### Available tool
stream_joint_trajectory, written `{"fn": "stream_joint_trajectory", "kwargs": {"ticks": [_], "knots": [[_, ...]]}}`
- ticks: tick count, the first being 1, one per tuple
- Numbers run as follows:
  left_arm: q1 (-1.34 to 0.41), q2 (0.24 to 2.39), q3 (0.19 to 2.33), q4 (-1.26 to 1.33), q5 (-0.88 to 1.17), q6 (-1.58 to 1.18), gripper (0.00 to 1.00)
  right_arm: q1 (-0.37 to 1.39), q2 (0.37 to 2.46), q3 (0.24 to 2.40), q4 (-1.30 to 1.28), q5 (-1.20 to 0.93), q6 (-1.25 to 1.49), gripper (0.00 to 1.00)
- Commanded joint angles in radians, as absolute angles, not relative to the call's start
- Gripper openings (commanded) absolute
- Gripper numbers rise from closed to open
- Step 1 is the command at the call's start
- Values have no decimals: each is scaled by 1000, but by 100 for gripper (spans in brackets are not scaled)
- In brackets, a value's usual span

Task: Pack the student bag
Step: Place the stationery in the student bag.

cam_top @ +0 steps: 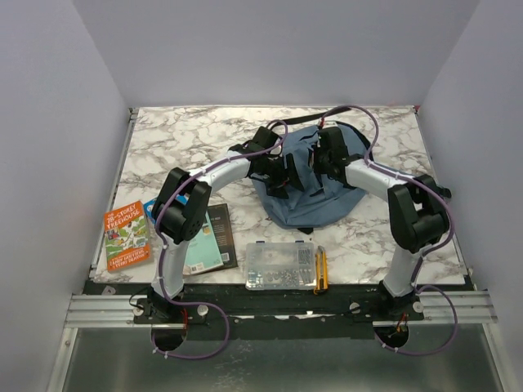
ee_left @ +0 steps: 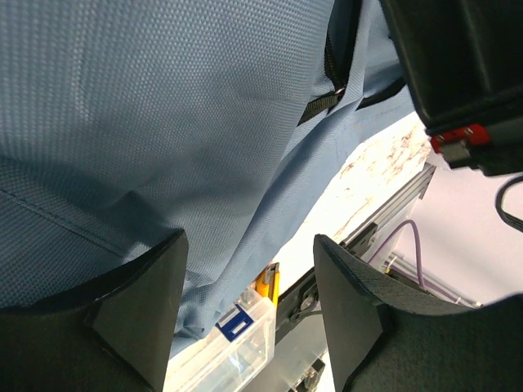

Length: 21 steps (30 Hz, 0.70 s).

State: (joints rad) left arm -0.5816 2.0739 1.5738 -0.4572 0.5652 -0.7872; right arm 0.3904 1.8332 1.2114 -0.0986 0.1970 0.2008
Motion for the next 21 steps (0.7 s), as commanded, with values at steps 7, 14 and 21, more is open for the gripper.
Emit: {"fn": "stream_joint_trajectory", "kwargs": {"ticks": [7, 14, 21], "knots": [[-577, 2075, 1553, -469, 529, -784, 65, 326, 1918, 1289, -15, -99, 158, 1], [-582, 2009, 1531, -471, 449, -752, 65, 235, 1897, 1258, -40, -250, 215, 28], [-589, 1870, 1505, -478, 417, -707, 68, 235, 1873, 1300, -120, -268, 210, 54]]}}
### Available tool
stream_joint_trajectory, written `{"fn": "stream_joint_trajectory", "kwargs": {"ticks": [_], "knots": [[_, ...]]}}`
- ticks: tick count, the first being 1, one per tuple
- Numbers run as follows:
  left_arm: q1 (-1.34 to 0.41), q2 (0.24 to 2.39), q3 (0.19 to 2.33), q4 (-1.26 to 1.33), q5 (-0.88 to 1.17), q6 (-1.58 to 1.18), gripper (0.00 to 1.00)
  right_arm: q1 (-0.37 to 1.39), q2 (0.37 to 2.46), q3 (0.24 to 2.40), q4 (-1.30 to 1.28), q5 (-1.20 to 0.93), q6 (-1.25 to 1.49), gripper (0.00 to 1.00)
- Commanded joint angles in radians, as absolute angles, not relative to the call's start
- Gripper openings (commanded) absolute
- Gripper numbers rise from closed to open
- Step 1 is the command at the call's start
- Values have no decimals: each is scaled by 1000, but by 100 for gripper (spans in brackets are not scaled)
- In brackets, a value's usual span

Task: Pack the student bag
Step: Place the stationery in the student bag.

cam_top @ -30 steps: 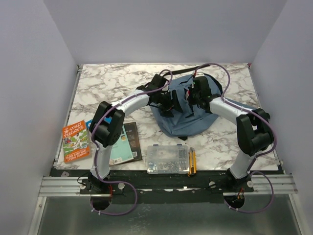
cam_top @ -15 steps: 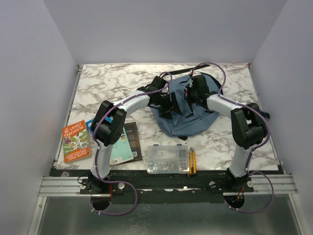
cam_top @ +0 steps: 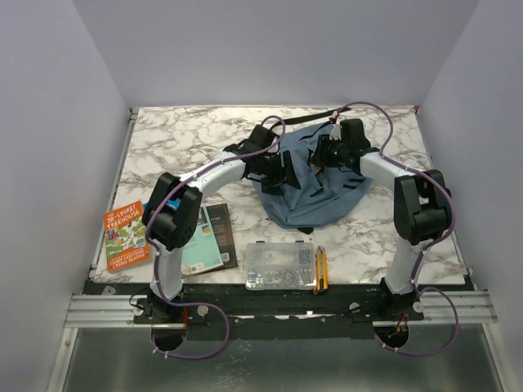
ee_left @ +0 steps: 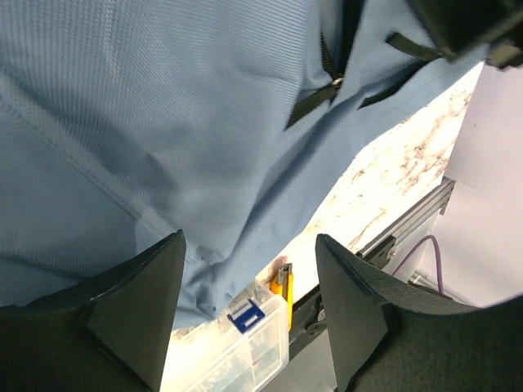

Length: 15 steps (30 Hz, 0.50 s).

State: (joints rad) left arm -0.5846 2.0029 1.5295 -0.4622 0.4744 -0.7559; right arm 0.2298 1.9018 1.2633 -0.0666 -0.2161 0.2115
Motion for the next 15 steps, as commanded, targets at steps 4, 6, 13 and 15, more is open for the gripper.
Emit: {"fn": "stream_joint_trajectory", "kwargs": {"ticks": [4, 6, 13, 15], "knots": [[-588, 1790, 1497, -496, 409, -672, 69, 235, 1859, 1304, -99, -286, 227, 57], [-589, 1767, 1499, -504, 430, -655, 69, 235, 1877, 1318, -90, -302, 241, 56], [-592, 1734, 1502, -523, 496, -613, 69, 235, 1939, 1365, -43, -304, 274, 47], [-592, 1732, 1498, -527, 492, -601, 69, 235, 1957, 1384, -38, -320, 276, 47]]}}
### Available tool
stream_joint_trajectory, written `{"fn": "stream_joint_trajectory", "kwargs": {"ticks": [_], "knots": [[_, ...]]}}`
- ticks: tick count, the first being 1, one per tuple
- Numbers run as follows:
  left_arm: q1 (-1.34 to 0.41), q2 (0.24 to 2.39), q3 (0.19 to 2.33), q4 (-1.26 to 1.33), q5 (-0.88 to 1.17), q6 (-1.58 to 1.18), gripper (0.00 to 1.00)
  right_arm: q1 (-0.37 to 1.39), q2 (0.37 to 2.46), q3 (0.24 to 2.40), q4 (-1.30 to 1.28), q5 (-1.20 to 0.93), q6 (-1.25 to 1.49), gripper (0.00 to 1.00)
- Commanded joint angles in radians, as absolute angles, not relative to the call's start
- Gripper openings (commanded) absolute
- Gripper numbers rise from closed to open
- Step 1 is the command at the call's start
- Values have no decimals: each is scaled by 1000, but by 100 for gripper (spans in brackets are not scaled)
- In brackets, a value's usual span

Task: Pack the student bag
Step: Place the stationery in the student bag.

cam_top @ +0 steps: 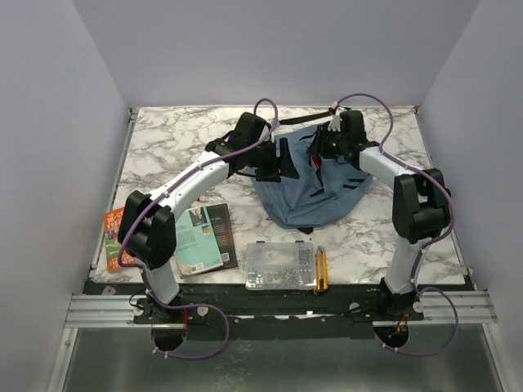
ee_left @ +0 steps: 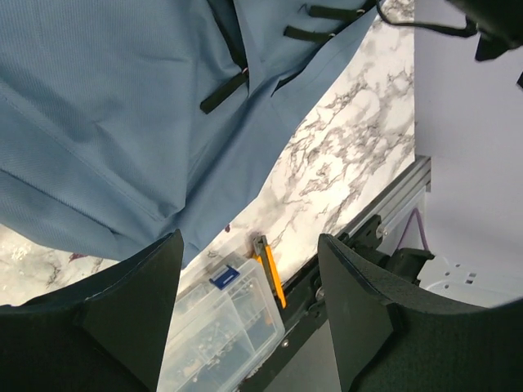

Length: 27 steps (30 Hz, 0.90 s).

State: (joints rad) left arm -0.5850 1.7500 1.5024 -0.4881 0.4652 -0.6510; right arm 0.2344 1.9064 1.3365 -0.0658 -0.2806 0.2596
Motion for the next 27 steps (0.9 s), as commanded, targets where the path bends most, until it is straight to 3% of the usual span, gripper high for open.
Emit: {"fn": "stream_joint_trajectory", "kwargs": {"ticks": [1, 9, 23, 27], "knots": [[-591, 1733, 1497, -527, 493, -596, 69, 234, 1965, 1393, -38, -330, 279, 47], [-593, 1749, 1503, -526, 521, -594, 69, 235, 2007, 1418, -13, -371, 288, 36], [-595, 1747, 1497, -524, 534, -591, 69, 232, 2052, 1434, -33, -424, 282, 42], [-595, 1751, 1494, -521, 537, -595, 69, 232, 2000, 1371, -19, -412, 282, 49]]}}
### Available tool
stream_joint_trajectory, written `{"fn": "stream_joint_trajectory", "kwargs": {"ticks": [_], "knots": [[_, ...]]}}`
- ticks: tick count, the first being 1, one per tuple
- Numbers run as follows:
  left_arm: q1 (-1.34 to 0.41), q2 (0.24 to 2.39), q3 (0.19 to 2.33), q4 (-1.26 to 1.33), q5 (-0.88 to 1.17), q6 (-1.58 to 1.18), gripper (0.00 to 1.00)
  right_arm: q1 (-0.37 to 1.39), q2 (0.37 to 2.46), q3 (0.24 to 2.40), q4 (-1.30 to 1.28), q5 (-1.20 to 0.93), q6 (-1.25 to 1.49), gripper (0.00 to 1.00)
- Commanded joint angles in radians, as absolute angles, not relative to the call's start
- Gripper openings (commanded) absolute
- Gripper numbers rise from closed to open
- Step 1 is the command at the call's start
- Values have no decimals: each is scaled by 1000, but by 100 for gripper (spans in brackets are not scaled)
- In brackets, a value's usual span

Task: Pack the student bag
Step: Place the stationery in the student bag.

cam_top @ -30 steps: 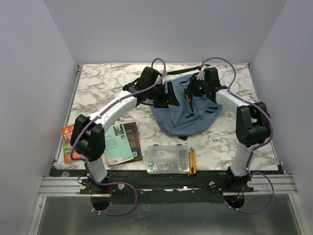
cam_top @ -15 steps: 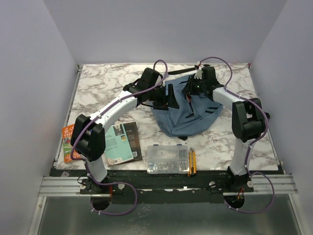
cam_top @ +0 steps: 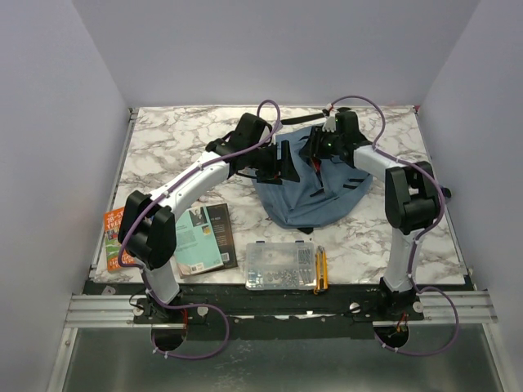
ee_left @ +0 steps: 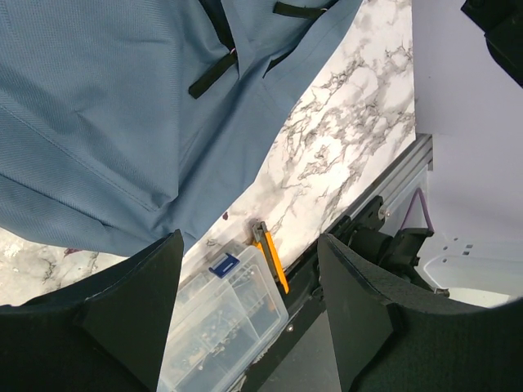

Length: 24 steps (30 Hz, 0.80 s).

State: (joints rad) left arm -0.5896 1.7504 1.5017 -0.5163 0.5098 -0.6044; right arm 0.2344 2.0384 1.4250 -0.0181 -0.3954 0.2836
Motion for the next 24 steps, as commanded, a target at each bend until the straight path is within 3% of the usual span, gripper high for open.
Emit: {"fn": "stream_joint_trajectory", "kwargs": {"ticks": [1, 9, 24], "knots": [[-595, 1754, 1495, -520, 539, -597, 69, 233, 1990, 1358, -14, -410, 282, 50], [-598, 1753, 1494, -515, 540, -598, 69, 233, 2027, 1367, 39, -418, 281, 61], [-602, 1753, 1489, -511, 552, -601, 69, 232, 2147, 1541, 4, -539, 326, 63]]}}
